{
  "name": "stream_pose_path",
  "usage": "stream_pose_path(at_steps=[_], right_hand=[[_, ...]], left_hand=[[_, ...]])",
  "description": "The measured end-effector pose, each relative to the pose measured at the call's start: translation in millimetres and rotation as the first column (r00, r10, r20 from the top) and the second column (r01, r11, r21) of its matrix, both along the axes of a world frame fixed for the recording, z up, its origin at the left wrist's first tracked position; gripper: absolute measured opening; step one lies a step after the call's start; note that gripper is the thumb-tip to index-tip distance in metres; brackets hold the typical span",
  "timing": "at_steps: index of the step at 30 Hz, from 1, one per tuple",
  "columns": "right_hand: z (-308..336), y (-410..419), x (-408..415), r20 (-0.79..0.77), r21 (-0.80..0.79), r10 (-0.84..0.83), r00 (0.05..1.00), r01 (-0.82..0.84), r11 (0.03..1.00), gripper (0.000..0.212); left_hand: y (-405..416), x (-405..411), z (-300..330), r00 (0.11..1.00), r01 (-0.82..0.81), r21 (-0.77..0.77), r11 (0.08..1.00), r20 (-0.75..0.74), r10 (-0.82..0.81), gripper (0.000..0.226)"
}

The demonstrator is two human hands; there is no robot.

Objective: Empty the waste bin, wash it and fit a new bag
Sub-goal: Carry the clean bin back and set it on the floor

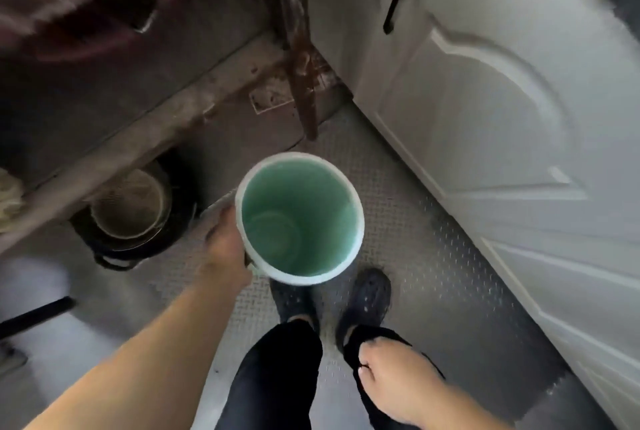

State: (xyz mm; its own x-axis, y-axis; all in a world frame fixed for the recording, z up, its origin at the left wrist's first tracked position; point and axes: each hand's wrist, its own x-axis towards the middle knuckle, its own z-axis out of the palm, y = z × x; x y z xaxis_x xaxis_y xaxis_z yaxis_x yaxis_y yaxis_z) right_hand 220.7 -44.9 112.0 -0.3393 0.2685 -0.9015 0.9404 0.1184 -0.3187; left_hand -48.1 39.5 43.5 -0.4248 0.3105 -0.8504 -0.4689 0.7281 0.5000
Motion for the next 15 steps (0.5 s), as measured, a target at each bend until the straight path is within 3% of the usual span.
stream_pose_path(at_steps=[2, 5, 8, 11, 15], right_hand=[[-30.8, -1.2, -2.4, -0.004, -0.027, 0.050, 0.999, -0.050, 0.998, 0.022], [-66.9, -9.0, -4.5, 0.028, -0.115, 0.066, 0.997, -0.063, 0.991, 0.030], [-99.3, -10.6, -1.6, 0.053, -0.190, 0.066, 0.996, -0.055, 0.980, 0.035], [-125.9, -0.7, 7.5, -0.013, -0.194, -0.065, 0.998, 0.061, 0.979, 0.045], [-143.9, 6.1, 10.7, -0.002, -0.207, 0.012, 1.000, -0.012, 0.978, 0.048]], left_hand=[[13.8, 10.9, -29.2, 0.998, -0.065, 0.002, 0.998, 0.008, 0.065, 0.043], [30.8, 24.9, -69.3, 0.984, -0.174, 0.033, 0.984, 0.048, 0.172, 0.021], [42.2, 34.5, -104.2, 0.974, -0.209, 0.071, 0.975, 0.100, 0.202, 0.025], [51.5, 42.1, -131.4, 0.963, -0.245, 0.078, 0.966, 0.137, 0.233, 0.023], [56.6, 52.7, -157.6, 0.959, -0.280, 0.035, 0.959, 0.047, 0.278, 0.020]])
